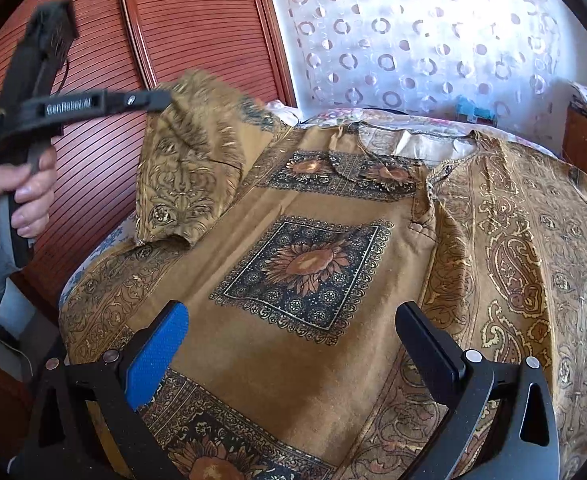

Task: Fold small clothes

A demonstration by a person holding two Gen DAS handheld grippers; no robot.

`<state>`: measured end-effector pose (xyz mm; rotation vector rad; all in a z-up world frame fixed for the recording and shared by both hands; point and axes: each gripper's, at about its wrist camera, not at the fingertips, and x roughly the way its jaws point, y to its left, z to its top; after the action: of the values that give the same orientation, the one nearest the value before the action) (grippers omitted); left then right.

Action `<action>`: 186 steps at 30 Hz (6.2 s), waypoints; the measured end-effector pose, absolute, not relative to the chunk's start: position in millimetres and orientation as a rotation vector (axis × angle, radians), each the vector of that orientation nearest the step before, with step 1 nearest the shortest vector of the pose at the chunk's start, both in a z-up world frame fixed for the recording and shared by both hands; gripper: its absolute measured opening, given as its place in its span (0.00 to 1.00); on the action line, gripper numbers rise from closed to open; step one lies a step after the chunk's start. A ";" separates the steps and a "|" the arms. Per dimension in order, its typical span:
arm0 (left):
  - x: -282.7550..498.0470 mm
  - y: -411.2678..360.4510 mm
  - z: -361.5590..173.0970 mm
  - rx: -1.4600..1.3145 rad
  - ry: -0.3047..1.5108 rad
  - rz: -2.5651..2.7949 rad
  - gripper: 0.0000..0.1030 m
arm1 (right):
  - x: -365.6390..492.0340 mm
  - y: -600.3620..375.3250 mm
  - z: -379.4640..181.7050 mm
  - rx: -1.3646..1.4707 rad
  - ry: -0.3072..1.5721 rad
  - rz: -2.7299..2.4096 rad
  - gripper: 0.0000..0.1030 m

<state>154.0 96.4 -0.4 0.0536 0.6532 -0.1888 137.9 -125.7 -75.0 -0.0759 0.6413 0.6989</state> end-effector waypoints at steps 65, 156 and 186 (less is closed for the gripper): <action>98.4 164.0 -105.9 -0.071 0.752 0.031 0.74 | 284.3 -74.1 -35.2 -0.325 0.702 0.561 0.00; 184.4 -114.5 -114.9 0.202 0.891 -0.396 0.90 | 234.5 -415.8 -21.2 0.229 0.781 0.199 0.06; 173.2 -111.7 -107.7 0.186 0.865 -0.421 0.90 | 156.2 -338.9 -10.8 0.000 0.674 0.351 0.33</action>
<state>173.2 -111.7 -107.7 0.1862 0.8649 -0.4214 156.2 -338.9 -10.8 -0.0002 0.6740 0.3507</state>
